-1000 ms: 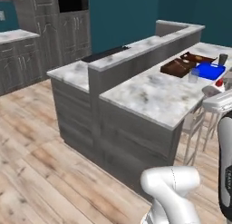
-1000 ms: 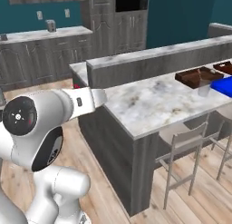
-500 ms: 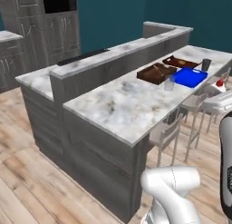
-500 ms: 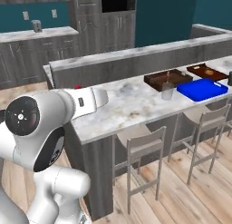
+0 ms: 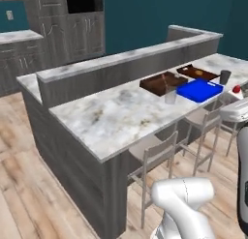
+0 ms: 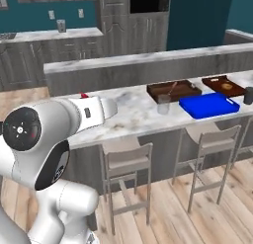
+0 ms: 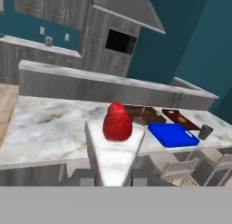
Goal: Take the cakes from the fridge and place them on the empty tray on the dining counter.
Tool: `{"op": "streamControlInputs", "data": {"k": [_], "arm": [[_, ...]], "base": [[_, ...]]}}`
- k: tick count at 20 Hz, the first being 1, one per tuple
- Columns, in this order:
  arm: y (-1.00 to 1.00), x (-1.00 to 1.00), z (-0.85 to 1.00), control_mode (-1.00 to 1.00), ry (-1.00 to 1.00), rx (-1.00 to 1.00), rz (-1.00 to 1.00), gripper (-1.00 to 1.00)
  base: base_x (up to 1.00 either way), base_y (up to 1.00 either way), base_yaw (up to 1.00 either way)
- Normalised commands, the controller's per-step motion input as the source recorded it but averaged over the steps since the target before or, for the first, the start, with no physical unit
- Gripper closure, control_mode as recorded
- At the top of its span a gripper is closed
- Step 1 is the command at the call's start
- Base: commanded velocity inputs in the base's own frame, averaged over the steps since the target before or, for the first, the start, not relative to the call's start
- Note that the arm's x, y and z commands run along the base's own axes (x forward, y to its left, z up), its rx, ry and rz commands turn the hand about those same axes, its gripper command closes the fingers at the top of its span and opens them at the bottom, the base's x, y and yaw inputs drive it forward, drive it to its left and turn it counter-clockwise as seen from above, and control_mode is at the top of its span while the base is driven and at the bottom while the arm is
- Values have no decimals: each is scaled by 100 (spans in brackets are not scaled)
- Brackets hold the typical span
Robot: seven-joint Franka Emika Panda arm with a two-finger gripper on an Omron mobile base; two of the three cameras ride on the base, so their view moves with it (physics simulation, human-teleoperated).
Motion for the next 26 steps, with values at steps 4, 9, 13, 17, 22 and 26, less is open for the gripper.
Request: {"op": "streamControlInputs", "data": {"k": [4, 9, 13, 17, 22, 26], "arm": [[0, 0, 0, 100, 0, 0, 0, 100], [0, 0, 0, 100, 0, 0, 0, 100], [0, 0, 0, 100, 0, 0, 0, 100], [0, 0, 0, 100, 0, 0, 0, 100], [0, 0, 0, 100, 0, 0, 0, 100], [0, 0, 0, 100, 0, 0, 0, 100]], "base": [[7, -100, 33], [7, -100, 23], [0, -100, 11], [0, -100, 9], [9, -100, 8], [86, -37, 16]]}}
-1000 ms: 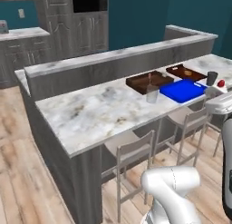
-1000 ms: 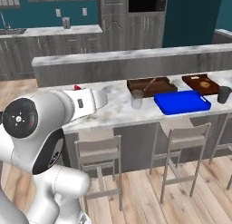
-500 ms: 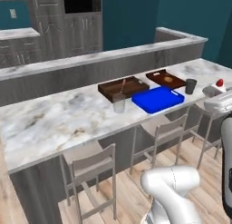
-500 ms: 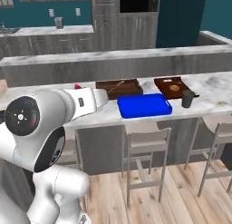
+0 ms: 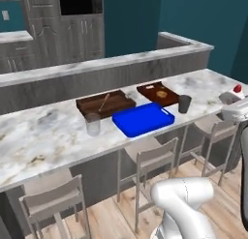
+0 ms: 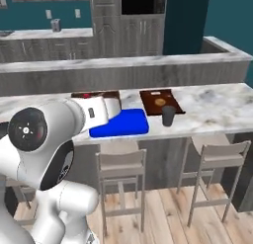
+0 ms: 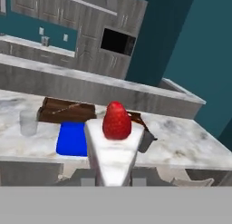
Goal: Take the cakes from the fridge and place them on the empty tray on the dining counter.
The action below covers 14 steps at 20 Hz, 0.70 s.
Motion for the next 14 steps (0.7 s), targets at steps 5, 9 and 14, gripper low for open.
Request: {"op": "streamControlInputs", "data": {"k": [5, 9, 14], "arm": [[0, 0, 0, 100, 0, 0, 0, 100], [0, 0, 0, 100, 0, 0, 0, 100], [0, 0, 0, 100, 0, 0, 0, 100]], "base": [[100, -35, 29], [96, -60, 38], [86, -31, 33]]}}
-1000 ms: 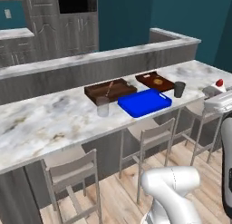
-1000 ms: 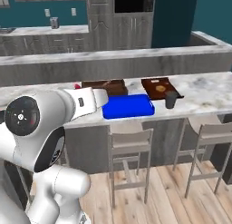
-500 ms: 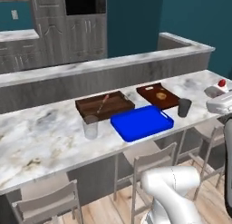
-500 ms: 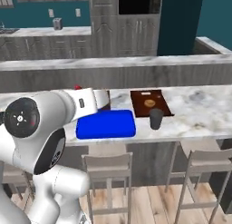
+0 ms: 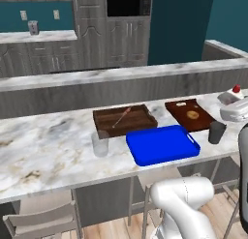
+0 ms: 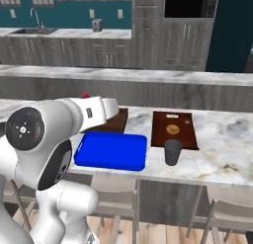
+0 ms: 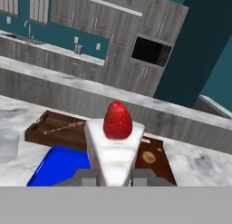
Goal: Take the cakes from the fridge and place them on the empty tray on the dining counter.
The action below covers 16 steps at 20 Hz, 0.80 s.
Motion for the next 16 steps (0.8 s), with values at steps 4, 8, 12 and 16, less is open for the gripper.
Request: {"op": "streamControlInputs", "data": {"k": [4, 8, 12, 16], "arm": [[0, 0, 0, 100, 0, 0, 0, 100], [6, 12, -5, -100, 2, 0, -1, 100], [28, 43, -37, -100, 20, 0, 0, 100], [24, 36, -36, -100, 23, 0, 5, 100]], "base": [[47, 0, 12], [25, 0, 0], [0, 0, 0], [0, 0, 0]]}}
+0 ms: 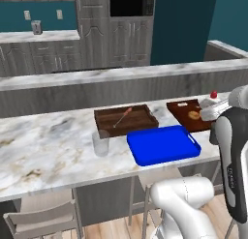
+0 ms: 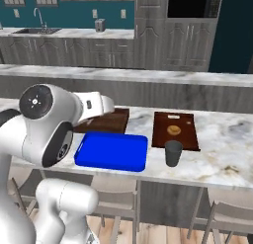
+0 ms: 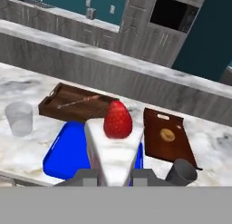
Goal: Take the cakes from the fridge and place them on the empty tray on the dining counter.
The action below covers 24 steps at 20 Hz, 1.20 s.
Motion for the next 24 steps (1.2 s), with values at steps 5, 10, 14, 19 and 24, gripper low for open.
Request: {"op": "streamControlInputs", "data": {"k": [5, 10, 14, 19, 24], "arm": [[18, 15, -55, -100, 9, 0, 23, 100], [21, 0, -85, -100, -15, 8, 34, 100], [34, 44, -35, -100, 9, 8, 33, 100], [27, 97, 0, -100, 32, 0, 23, 100], [-4, 60, -33, -100, 6, -1, 7, 100]], "base": [[0, 0, 0], [0, 0, 0], [0, 0, 0], [0, 0, 0], [0, 0, 0]]}}
